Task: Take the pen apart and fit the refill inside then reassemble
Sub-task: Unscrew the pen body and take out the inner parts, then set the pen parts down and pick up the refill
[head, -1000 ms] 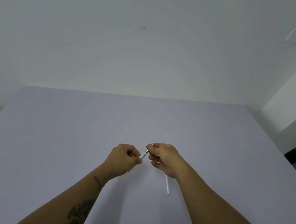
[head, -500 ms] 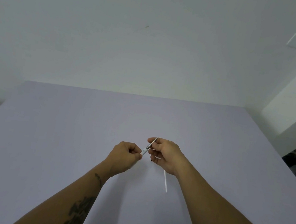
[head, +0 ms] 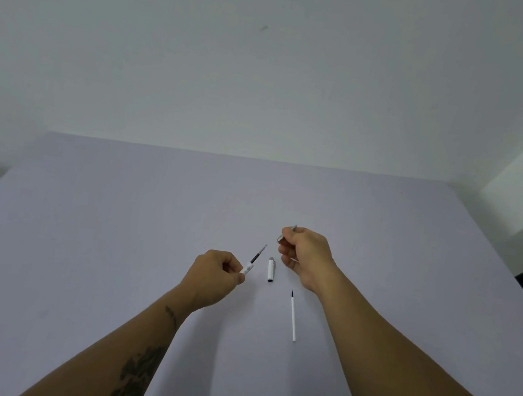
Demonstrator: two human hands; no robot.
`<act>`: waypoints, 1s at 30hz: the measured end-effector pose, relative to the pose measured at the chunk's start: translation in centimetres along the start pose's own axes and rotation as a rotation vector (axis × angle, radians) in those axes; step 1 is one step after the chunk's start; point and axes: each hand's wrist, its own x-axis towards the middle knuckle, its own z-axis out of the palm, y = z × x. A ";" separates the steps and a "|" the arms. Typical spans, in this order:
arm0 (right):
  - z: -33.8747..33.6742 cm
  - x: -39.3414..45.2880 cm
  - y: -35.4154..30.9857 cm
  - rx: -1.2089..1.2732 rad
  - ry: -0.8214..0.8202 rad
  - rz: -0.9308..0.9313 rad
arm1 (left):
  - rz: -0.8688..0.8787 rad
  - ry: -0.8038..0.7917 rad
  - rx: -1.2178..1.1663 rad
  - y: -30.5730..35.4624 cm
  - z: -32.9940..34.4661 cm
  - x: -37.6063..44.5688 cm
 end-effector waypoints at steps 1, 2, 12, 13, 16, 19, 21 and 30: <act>-0.3 0.6 0.1 0.000 0.038 -0.009 | -0.014 -0.001 0.002 -0.2 0.2 0.2; -0.6 1.2 0.3 -0.022 0.070 -0.017 | -0.029 -0.003 0.004 -0.4 0.5 0.5; -2.6 5.7 5.3 -0.757 0.004 -0.057 | -0.151 -0.029 0.032 -1.6 2.8 3.4; -2.5 6.2 5.5 -0.775 -0.009 -0.048 | -0.161 -0.031 0.035 -1.7 3.0 3.6; -2.2 7.5 5.8 -0.845 -0.022 -0.046 | -0.188 -0.036 0.044 -2.0 3.3 4.1; -2.0 8.3 6.1 -0.930 -0.028 -0.054 | -0.203 -0.027 0.052 -2.4 3.7 4.3; -1.7 8.5 6.4 -0.986 -0.030 -0.062 | -0.211 -0.016 0.056 -2.6 3.9 4.3; -1.5 9.0 7.1 -0.980 -0.011 -0.120 | -0.213 0.007 0.076 -2.9 4.6 4.2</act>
